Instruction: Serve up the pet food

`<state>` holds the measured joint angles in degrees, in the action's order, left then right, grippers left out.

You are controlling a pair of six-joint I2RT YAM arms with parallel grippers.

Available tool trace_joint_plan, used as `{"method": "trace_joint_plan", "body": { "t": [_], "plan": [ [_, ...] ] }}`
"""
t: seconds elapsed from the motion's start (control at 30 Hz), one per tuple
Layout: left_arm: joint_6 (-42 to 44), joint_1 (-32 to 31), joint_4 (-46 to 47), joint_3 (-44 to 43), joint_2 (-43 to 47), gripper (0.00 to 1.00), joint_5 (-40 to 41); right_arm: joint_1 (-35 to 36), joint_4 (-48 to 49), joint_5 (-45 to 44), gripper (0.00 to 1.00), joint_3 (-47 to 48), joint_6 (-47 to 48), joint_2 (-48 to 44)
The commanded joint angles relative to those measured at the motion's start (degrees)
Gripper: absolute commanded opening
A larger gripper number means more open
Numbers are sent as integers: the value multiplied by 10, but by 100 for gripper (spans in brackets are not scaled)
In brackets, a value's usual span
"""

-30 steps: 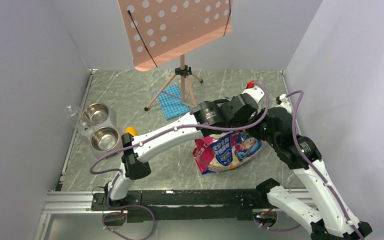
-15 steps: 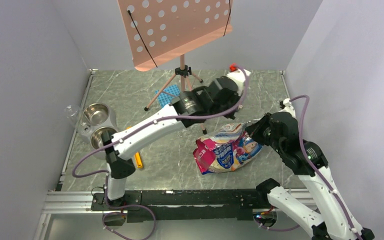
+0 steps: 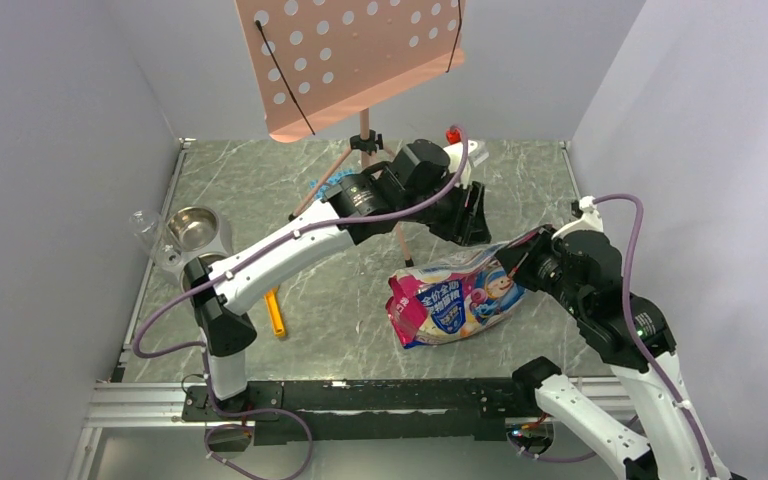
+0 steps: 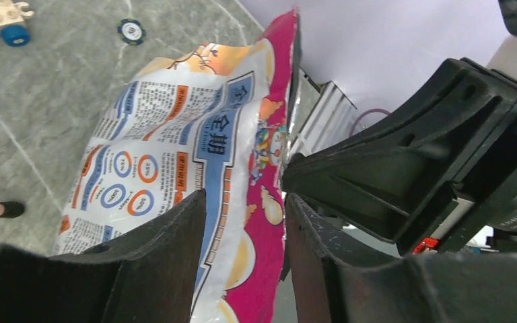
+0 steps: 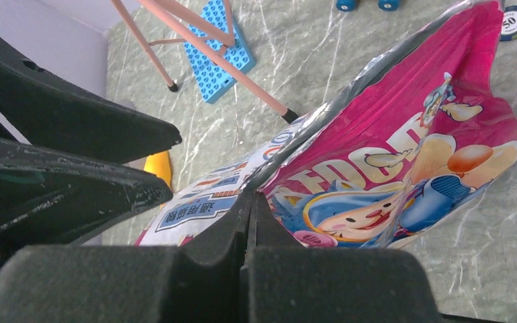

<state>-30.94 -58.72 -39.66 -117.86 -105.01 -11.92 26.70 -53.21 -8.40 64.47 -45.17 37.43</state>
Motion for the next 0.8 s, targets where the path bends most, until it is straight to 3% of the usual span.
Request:
{"method": "trace_joint_plan", "body": {
  "t": [0.0,0.23,0.37,0.53,0.57,0.67,0.7,0.77],
  "plan": [
    [11,-27,31,-28,-8,52,-19,3,7,18,0,49,-11,-12],
    [68,-80,-41,-71,-38,36,72,3,-60,30,0,19,-60,-13],
    [89,-90,-72,-84,-43,41,78,3,-89,19,0,41,-58,-8],
    [106,-101,-48,-37,-11,49,135,3,-168,-17,0,88,-68,16],
    [111,-101,-48,-38,-9,49,145,3,-193,-28,16,89,-81,23],
    [123,-100,-76,-64,-20,42,163,3,-246,-40,88,85,-116,41],
    [124,-99,-85,-71,-25,39,165,2,-257,-40,98,89,-123,46],
    [119,-97,-95,-75,-31,33,165,3,-270,-45,100,100,-135,51]
  ]
}}
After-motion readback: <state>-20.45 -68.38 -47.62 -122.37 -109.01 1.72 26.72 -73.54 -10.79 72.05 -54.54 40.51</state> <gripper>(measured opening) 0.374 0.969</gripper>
